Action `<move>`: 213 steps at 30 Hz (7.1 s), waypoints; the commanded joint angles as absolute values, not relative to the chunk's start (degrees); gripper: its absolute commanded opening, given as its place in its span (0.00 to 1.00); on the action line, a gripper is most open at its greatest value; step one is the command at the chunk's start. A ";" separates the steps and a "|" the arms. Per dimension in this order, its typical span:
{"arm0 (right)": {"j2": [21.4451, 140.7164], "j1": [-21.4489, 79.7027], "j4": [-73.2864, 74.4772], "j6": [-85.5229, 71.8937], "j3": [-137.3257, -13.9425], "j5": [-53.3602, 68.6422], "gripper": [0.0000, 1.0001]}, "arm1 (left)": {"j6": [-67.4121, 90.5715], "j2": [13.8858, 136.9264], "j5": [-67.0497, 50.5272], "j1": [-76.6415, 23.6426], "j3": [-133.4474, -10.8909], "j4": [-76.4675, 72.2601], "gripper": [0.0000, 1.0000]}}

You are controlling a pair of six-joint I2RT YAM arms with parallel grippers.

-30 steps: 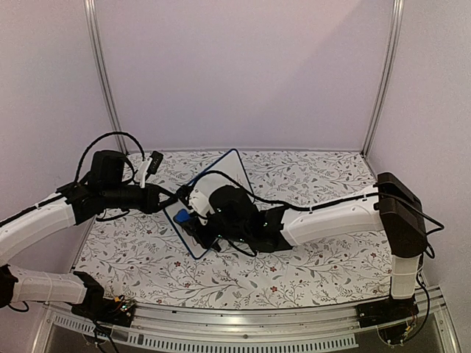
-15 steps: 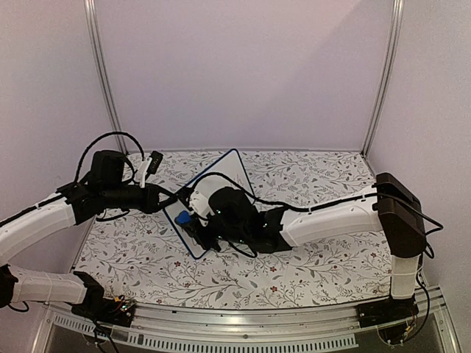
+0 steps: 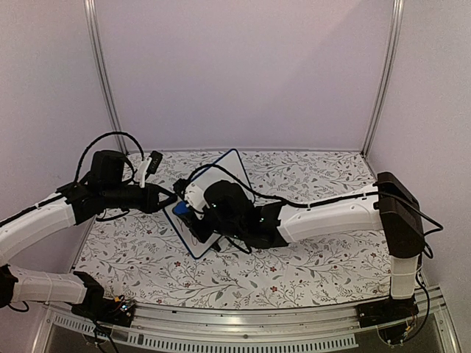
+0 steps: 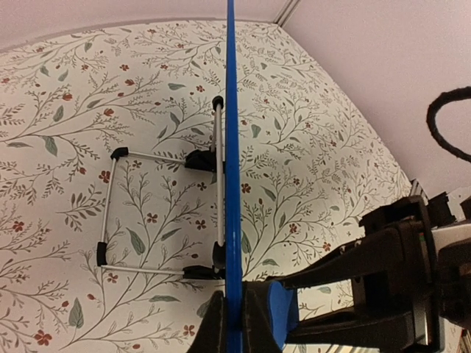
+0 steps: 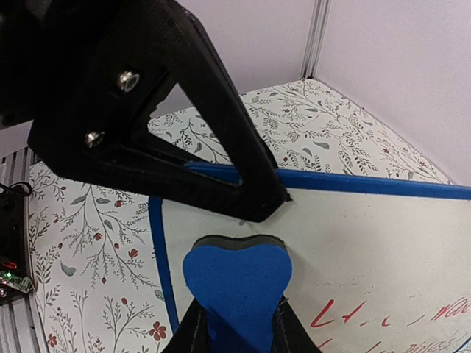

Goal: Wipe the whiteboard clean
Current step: Erase the center of the board.

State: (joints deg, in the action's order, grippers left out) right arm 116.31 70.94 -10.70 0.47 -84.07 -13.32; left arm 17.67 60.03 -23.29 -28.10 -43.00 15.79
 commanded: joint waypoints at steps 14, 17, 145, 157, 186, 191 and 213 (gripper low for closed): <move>118.31 73.16 -10.02 0.91 -78.90 -15.98 0.16 | 17.57 59.94 -24.34 -27.97 -43.49 15.95 0.00; 117.89 73.15 -10.01 0.79 -78.70 -16.37 0.16 | 17.56 59.94 -24.32 -27.96 -43.42 15.85 0.00; 120.15 75.54 -4.86 4.31 -81.13 -24.16 0.16 | 17.83 59.37 -24.60 -28.00 -43.32 15.52 0.00; 119.08 74.30 -4.75 8.09 -88.94 -23.95 0.16 | 17.84 58.87 -24.40 -27.95 -43.20 15.50 0.00; 114.44 70.24 -6.32 5.77 -84.27 -21.52 0.16 | 17.73 58.59 -24.72 -28.03 -43.09 15.22 0.00; 115.16 70.14 -6.50 7.91 -86.92 -22.02 0.16 | 17.67 58.61 -24.39 -27.96 -43.33 15.37 0.00; 116.95 68.12 -6.53 2.61 -79.57 -17.85 0.16 | 17.84 57.30 -24.92 -27.83 -43.07 15.14 0.00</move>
